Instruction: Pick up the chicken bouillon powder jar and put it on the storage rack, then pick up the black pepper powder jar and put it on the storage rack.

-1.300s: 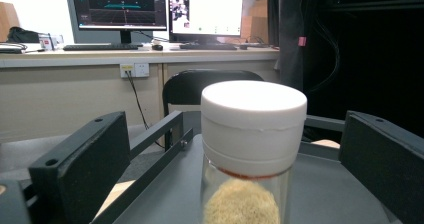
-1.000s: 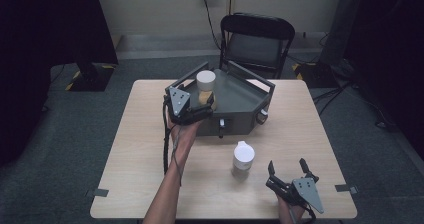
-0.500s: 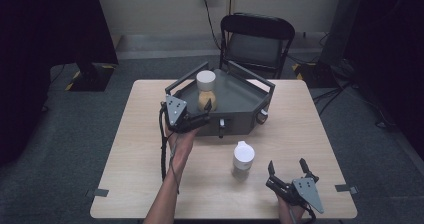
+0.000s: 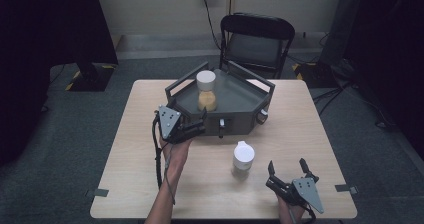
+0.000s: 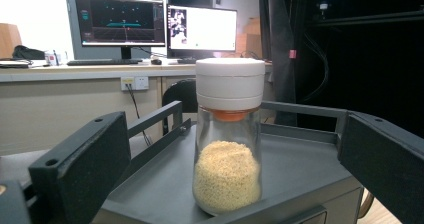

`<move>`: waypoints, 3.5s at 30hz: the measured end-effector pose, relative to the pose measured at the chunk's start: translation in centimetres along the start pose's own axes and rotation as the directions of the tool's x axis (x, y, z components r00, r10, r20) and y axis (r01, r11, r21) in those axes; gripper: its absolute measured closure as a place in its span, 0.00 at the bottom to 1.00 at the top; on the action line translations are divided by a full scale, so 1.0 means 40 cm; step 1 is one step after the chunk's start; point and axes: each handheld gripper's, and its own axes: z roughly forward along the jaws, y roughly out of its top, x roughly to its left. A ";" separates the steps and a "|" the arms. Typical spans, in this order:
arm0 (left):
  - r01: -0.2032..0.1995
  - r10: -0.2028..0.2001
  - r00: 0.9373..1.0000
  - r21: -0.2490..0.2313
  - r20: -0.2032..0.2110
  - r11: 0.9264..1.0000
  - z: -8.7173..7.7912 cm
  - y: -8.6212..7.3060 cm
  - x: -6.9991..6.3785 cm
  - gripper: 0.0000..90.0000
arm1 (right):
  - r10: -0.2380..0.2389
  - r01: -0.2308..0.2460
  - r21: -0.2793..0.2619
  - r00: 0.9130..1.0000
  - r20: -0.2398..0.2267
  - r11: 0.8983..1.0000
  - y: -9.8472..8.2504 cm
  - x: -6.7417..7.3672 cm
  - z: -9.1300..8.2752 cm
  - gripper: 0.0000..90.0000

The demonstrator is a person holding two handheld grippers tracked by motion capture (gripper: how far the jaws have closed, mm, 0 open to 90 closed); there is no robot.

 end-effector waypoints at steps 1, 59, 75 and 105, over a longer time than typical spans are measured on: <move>0.003 -0.003 1.000 -0.002 0.001 1.000 -0.004 -0.001 0.001 0.00 | 0.000 0.000 0.000 1.000 0.000 1.000 0.000 0.000 0.000 0.00; 0.023 -0.025 0.994 -0.019 -0.103 1.000 -0.278 -0.221 -0.029 0.00 | 0.000 0.000 0.000 1.000 0.007 1.000 0.000 0.003 0.000 0.00; 0.027 -0.020 0.990 0.051 -0.136 0.998 -0.287 -0.296 -0.026 0.00 | -0.001 0.001 0.000 1.000 0.008 1.000 0.000 0.004 0.000 0.00; -0.023 0.027 0.987 0.032 -0.157 0.999 -0.288 -0.322 -0.050 0.00 | 0.003 -0.003 -0.002 1.000 -0.011 1.000 -0.001 -0.005 -0.001 0.00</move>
